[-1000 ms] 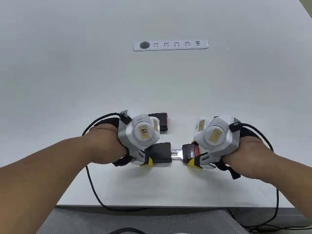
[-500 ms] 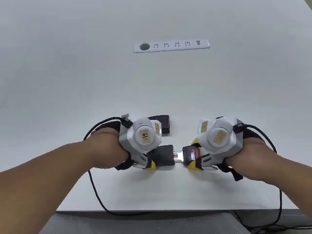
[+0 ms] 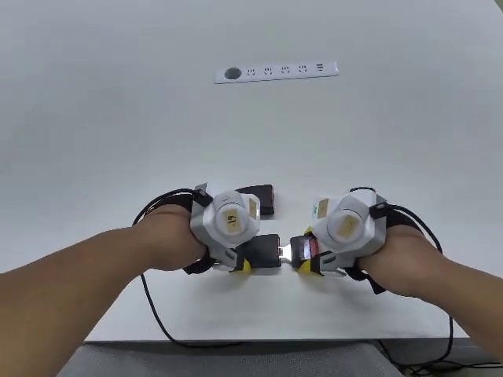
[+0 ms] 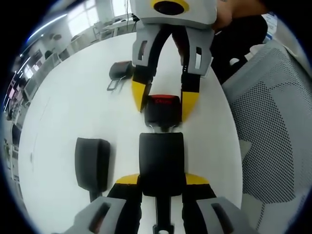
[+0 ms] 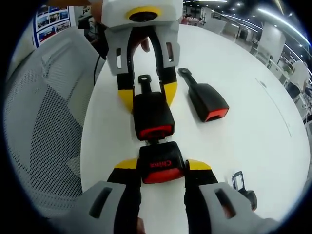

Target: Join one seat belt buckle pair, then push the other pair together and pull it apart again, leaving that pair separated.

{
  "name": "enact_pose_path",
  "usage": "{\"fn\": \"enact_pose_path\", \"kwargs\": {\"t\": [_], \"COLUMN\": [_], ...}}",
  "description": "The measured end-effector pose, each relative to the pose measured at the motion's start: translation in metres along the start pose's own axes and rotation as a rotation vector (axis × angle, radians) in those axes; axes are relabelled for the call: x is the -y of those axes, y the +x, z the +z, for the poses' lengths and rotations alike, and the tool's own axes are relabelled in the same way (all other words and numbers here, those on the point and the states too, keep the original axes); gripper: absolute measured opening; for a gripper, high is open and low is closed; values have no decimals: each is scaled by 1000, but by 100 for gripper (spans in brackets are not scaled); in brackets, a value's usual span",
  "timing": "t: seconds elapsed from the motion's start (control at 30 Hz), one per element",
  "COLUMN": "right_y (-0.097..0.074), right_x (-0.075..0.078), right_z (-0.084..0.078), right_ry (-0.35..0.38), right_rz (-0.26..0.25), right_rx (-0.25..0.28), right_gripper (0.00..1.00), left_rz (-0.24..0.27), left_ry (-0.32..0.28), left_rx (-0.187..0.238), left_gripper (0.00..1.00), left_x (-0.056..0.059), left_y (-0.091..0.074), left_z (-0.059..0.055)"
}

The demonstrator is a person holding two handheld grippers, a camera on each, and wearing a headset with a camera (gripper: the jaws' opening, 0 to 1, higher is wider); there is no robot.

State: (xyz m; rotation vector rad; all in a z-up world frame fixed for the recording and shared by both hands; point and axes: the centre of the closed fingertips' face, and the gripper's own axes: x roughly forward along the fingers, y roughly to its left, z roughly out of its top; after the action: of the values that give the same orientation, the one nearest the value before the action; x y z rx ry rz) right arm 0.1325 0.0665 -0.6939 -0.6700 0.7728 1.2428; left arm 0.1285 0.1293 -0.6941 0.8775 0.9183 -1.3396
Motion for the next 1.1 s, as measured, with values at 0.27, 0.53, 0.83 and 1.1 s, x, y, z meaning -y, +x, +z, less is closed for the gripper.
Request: {"fn": "enact_pose_path", "kwargs": {"t": [0.27, 0.53, 0.83, 1.1], "right_y": [4, 1, 1, -1], "right_x": [2, 2, -3, -5], "right_z": [3, 4, -1, -1], "right_ry": [1, 9, -67, -53], "right_rz": [-7, -34, 15, 9], "right_rx": [-2, -13, -53, -57], "right_gripper": [32, 33, 32, 32], "left_rz": [3, 9, 5, 13], "left_ry": [0, -3, -42, -70], "left_rx": [-3, -15, -7, 30], "left_gripper": [31, 31, 30, 30], "left_x": [-1, -3, 1, 0], "left_y": [0, -1, -2, -1], "left_z": [-1, -3, -6, -7]}}
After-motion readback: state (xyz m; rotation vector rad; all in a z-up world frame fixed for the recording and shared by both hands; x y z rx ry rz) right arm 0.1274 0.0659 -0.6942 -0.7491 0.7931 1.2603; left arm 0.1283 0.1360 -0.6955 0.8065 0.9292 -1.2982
